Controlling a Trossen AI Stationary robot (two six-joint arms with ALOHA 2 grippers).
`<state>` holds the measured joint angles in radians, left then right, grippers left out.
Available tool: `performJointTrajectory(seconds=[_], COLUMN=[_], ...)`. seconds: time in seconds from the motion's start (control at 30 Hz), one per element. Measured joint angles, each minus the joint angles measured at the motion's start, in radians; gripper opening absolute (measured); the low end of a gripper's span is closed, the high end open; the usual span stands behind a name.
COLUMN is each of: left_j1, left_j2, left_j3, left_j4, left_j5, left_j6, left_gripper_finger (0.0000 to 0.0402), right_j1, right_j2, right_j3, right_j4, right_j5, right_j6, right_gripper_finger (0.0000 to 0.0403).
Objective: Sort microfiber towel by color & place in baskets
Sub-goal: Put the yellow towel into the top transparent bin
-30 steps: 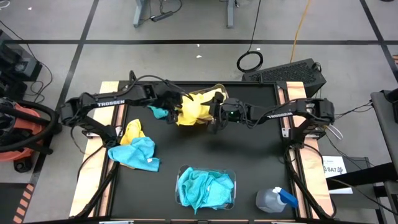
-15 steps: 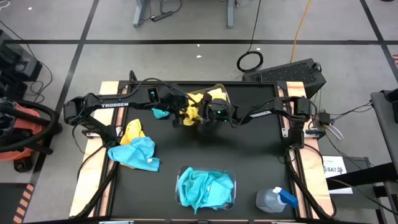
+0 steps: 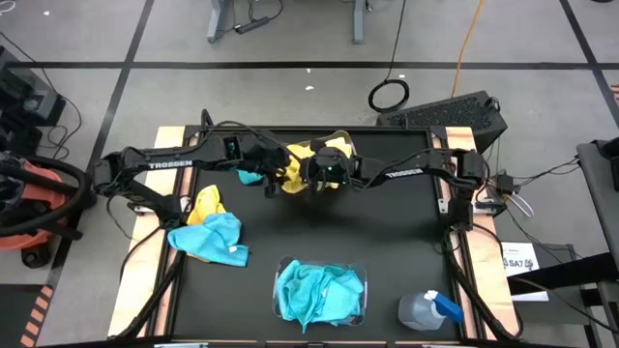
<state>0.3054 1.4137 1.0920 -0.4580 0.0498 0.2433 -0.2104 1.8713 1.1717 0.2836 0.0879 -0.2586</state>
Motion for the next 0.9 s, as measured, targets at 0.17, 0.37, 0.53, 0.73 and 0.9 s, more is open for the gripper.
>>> performJointTrajectory(seconds=[0.17, 0.37, 0.53, 0.73, 0.9], left_j1=[-0.004, -0.006, -0.013, -0.062, -0.122], left_j2=[-0.071, -0.165, -0.217, -0.229, -0.223], left_j3=[0.000, 0.000, -0.012, -0.070, -0.138], left_j4=[-0.050, -0.194, -0.319, -0.370, -0.324], left_j5=[-0.079, -0.139, -0.141, -0.141, -0.141], left_j6=[0.000, -0.044, -0.117, -0.199, -0.252], left_gripper_finger=[0.0274, 0.0274, 0.0274, 0.0274, 0.0274], right_j1=[0.001, -0.017, -0.063, -0.137, -0.163], right_j2=[-0.055, -0.173, -0.259, -0.252, -0.167], right_j3=[-0.001, 0.000, 0.000, 0.000, -0.002], right_j4=[-0.093, -0.260, -0.440, -0.638, -0.610], right_j5=[0.101, 0.171, 0.226, 0.206, 0.070], right_j6=[-0.030, -0.049, -0.022, 0.053, 0.069], right_gripper_finger=[0.0018, 0.0006, 0.0006, 0.0006, 0.0007])
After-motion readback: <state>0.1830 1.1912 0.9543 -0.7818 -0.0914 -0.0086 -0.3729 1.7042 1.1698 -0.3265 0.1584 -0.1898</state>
